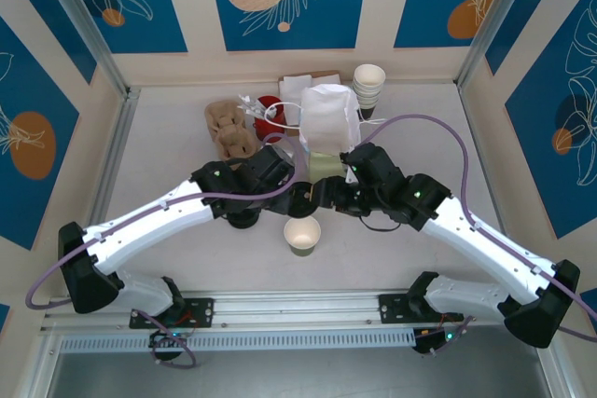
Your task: Pack the takeout coffee
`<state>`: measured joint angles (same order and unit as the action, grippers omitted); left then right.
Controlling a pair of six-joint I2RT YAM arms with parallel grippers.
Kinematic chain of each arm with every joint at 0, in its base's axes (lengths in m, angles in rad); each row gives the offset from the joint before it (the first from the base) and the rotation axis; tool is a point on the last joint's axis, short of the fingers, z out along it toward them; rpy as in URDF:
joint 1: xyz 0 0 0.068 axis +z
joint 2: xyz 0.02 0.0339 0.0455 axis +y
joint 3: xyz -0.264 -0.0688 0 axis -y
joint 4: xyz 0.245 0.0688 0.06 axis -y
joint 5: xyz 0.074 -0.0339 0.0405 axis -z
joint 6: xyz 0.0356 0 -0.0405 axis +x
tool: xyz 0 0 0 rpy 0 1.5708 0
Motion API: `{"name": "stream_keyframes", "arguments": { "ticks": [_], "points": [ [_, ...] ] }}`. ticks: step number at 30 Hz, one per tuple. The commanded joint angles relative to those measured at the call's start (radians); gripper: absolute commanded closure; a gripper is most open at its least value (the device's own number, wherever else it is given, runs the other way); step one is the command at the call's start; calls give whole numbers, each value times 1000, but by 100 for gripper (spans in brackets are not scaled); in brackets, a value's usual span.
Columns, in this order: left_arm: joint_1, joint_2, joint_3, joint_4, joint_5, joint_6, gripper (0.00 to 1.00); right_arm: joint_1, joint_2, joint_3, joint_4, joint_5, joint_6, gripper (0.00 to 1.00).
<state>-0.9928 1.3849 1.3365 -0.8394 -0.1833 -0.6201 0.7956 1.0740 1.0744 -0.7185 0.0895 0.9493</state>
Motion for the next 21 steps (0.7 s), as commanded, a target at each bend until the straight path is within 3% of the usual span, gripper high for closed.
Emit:
{"name": "stream_keyframes", "arguments": {
  "ticks": [1, 11, 17, 21],
  "points": [
    [-15, 12, 33, 13, 16, 3, 86, -11, 16, -21, 16, -17, 8, 49],
    [-28, 39, 57, 7, 4, 17, 86, -35, 30, -47, 48, -65, 8, 73],
    [-30, 45, 62, 18, 18, 30, 86, -47, 31, -54, 45, -75, 4, 95],
    [-31, 22, 52, 58, 50, 53, 72, -65, 26, -62, 24, -81, 2, 99]
  ]
}}
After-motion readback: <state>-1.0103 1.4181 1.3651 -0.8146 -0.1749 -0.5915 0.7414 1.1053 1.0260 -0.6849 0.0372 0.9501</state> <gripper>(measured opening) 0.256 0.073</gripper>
